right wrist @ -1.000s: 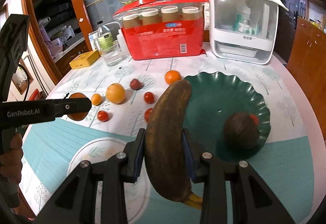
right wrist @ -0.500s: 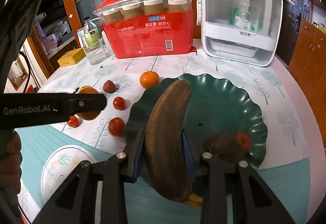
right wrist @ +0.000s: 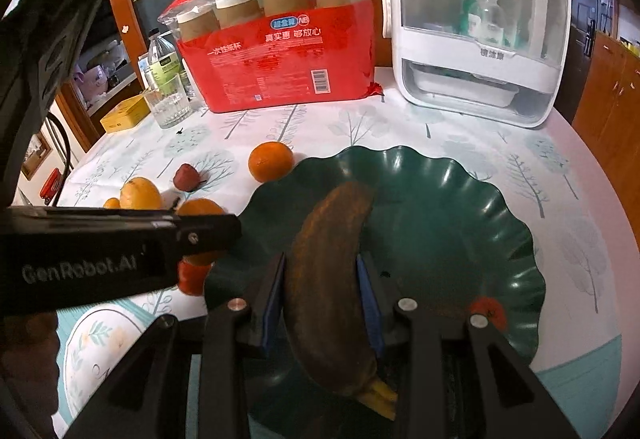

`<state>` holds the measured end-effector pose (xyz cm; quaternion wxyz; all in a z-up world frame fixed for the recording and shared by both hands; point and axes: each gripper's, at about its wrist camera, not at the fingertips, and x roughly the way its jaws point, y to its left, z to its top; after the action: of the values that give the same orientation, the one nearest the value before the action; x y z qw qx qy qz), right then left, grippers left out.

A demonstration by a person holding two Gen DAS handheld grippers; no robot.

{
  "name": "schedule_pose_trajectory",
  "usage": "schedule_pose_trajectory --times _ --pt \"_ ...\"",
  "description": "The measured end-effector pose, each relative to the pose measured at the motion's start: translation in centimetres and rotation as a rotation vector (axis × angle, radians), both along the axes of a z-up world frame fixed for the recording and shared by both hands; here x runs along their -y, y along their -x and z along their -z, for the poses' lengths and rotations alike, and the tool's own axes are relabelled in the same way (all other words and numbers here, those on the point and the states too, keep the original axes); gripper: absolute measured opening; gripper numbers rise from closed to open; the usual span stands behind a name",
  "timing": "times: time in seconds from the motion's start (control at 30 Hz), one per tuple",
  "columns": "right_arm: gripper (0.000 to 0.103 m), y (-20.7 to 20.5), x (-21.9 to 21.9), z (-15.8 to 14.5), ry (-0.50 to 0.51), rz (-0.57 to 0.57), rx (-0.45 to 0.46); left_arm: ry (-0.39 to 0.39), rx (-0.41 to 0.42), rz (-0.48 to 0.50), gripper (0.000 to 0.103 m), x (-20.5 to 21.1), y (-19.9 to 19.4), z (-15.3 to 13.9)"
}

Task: Organize fruits
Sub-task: 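Carry the banana and orange with both grippers over the green plate, then open both grippers to drop the banana and orange onto the plate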

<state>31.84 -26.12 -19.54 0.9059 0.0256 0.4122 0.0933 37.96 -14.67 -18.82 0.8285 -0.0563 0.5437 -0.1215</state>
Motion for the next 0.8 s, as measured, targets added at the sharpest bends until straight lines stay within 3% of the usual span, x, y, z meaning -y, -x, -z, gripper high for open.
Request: schedule_pose_trajectory --times 0.17,0.3,0.5,0.8 --pt "0.035 0.0 -0.6 -0.9 0.057 -0.032 0.070 0.026 -0.023 0.004 0.038 0.3 -0.5 1.0" --pt "0.035 0.1 -0.5 -0.9 0.055 -0.035 0.039 0.048 -0.052 -0.001 0.038 0.1 -0.8 1.8" --pt "0.036 -0.1 1.0 -0.6 -0.028 0.013 -0.042 0.056 -0.056 0.001 0.038 0.3 -0.7 2.0" --pt "0.042 1.1 3.1 -0.9 -0.070 0.074 -0.072 0.070 -0.035 -0.014 0.056 0.2 0.0 0.6"
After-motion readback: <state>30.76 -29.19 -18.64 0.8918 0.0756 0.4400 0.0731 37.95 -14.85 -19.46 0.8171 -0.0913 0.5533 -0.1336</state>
